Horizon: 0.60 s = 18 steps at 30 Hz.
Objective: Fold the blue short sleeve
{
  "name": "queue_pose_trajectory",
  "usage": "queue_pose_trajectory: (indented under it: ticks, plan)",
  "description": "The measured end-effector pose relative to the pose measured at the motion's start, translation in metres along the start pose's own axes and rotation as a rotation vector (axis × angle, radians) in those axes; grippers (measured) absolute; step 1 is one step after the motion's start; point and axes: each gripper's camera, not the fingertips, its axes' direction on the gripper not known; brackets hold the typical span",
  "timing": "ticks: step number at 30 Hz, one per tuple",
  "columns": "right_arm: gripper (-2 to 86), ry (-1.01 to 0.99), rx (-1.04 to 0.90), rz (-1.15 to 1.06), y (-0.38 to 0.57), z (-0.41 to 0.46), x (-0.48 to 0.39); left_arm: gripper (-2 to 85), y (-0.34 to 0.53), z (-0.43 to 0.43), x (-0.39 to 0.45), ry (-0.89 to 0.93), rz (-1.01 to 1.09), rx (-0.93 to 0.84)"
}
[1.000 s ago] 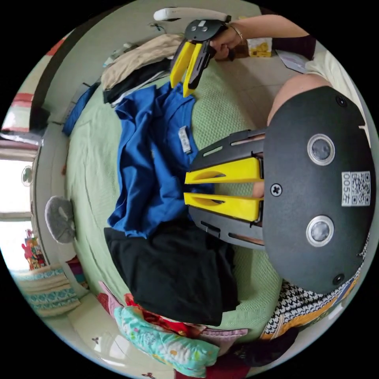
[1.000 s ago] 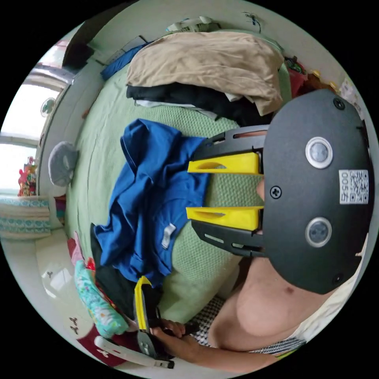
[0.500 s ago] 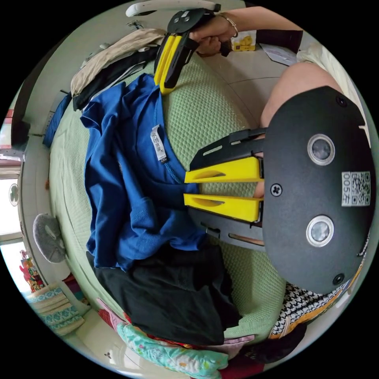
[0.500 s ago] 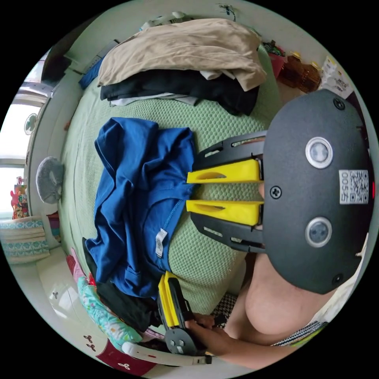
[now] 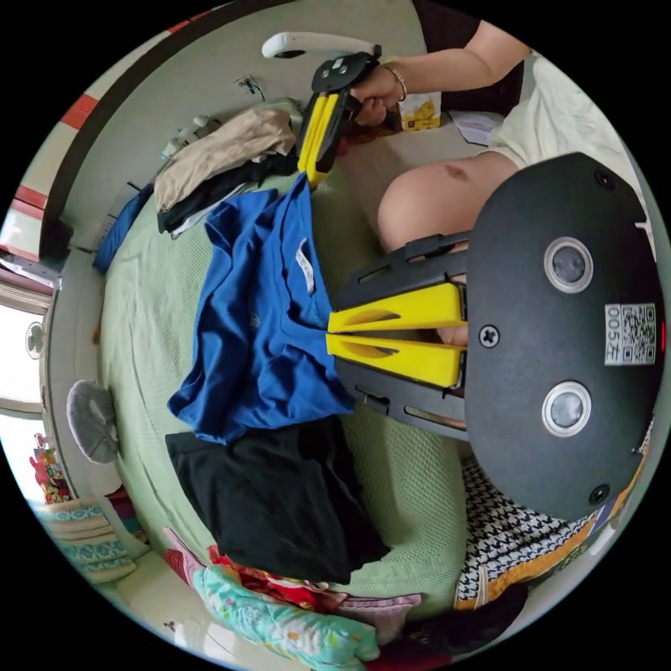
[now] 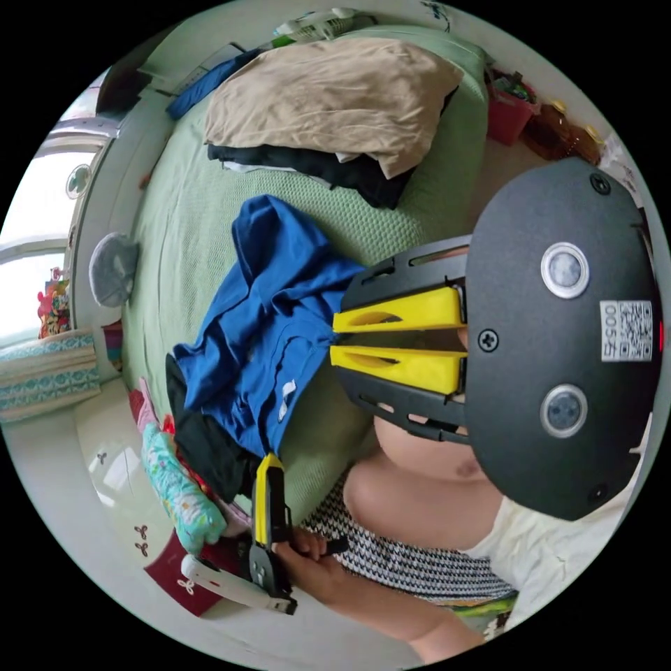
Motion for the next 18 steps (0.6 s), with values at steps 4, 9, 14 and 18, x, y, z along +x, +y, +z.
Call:
queue_pose_trajectory:
  ticks: [4,9,14,18]
  plan:
    - [-0.7,-0.104,0.025,-0.054,0.014,-0.021,-0.007,0.0,0.027,-0.032,-0.012,0.004,-0.047,0.049]
    - [-0.8,-0.175,0.004,-0.041,0.017,-0.032,0.004,0.0,0.055,-0.046,-0.021,-0.013,-0.080,0.030]
    - [-0.9,-0.205,-0.040,-0.008,0.011,-0.032,0.027,0.0,0.078,-0.061,-0.029,0.001,-0.090,0.050]
    - [-0.9,-0.212,-0.020,-0.005,0.007,-0.038,0.036,0.0,0.096,-0.071,-0.036,-0.003,-0.102,0.077]
